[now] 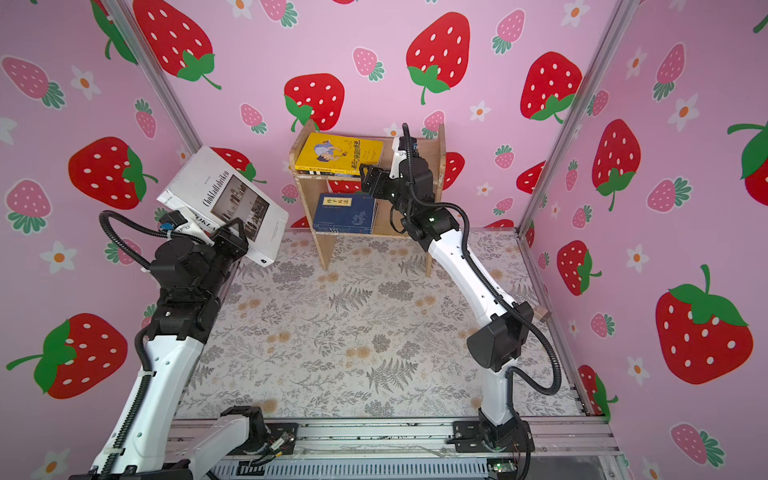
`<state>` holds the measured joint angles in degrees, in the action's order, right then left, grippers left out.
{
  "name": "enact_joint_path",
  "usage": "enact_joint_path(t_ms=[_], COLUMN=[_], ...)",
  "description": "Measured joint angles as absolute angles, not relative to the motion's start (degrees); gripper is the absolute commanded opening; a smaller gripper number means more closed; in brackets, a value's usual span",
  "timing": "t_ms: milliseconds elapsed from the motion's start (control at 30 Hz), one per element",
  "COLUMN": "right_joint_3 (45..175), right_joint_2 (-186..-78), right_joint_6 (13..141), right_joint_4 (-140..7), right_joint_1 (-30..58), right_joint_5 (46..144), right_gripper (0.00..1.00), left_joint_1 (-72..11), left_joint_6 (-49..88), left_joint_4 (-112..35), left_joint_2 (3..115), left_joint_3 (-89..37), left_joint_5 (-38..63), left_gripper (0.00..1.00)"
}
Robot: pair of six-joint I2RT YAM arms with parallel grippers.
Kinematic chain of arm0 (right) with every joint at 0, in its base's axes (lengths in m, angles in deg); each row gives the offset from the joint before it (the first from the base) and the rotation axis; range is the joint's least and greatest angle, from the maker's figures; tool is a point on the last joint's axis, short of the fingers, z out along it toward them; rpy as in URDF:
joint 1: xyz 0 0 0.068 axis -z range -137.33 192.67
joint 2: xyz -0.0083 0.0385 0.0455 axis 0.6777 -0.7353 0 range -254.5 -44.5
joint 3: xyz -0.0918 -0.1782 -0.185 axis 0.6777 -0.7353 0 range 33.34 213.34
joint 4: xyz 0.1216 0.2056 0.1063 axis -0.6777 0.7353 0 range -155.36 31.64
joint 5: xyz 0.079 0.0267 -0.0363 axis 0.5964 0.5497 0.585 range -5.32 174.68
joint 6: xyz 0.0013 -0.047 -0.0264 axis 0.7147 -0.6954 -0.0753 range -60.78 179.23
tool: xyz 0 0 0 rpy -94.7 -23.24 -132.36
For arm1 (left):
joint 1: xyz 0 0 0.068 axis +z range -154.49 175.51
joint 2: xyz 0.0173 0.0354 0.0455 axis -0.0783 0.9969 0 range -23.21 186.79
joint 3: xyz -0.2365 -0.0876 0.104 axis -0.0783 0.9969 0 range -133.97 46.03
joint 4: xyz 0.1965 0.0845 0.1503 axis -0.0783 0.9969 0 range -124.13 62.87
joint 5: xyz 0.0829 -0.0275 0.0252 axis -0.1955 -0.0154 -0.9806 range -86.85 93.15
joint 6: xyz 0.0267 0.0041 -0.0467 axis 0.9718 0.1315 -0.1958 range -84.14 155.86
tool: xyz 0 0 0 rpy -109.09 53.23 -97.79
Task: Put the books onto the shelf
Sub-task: 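Lift the white book with the left gripper while the right gripper rises, then hold the white book raised with the left gripper while the right waits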
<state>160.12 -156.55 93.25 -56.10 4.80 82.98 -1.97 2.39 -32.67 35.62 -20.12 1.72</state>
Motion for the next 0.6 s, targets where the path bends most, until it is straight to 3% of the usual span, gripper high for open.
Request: enact_joint_path(t_ms=[300,600], right_joint_3=[163.23,163.25], right_joint_2=[-157.42,-157.62], right_joint_6=[96.28,100.59], right_joint_4=[-52.43,-51.53], right_joint_1=[3.38,2.50], right_joint_5=[79.77,83.90], right_gripper=[0.81,0.80], left_joint_1=[1.27,1.25], left_joint_6=[-1.46,-4.12], left_joint_4=[-43.60,-51.45], left_joint_2=[43.27,48.08], left_joint_3=[-20.12,-20.12], left_joint_5=[4.50,6.95], left_gripper=[0.09,0.10])
